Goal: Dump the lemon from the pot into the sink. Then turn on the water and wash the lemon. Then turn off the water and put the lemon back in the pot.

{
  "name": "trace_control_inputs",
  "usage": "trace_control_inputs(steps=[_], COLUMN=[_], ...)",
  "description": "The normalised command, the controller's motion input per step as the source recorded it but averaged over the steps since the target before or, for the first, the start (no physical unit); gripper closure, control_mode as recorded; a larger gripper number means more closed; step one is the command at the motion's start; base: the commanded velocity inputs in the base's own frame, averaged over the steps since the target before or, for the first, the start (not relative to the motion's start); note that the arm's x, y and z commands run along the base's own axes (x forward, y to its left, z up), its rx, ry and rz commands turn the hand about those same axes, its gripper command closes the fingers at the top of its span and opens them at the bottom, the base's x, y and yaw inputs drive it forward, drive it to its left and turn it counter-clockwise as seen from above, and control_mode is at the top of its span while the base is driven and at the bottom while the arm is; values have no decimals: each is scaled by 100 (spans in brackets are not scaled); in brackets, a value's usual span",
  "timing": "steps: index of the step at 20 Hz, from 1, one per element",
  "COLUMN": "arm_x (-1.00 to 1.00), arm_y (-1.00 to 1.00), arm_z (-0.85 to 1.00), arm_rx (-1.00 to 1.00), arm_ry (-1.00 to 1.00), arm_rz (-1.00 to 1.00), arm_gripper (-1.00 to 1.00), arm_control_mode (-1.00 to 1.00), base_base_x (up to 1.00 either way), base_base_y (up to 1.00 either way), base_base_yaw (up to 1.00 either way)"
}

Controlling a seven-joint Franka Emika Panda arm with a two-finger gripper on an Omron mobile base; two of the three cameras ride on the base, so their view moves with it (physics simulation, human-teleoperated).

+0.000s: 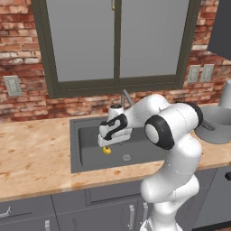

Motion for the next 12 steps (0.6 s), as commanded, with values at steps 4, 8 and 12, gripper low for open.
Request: trace_control_inputs(steps=[4, 8, 12], arm_x=[27, 19, 14], arm_y=[0, 0, 0], arm_z=[-46, -39, -31], arm_rx=[-1, 0, 0], arm_ry=[0, -1, -6], arm_rz=[2, 3, 4], arm_gripper=[-100, -100, -100], arm_control_mode=[-100, -100, -100], base_base_x=[0, 0, 0], base_base_y=[0, 0, 0], base_base_yaw=[0, 0, 0])
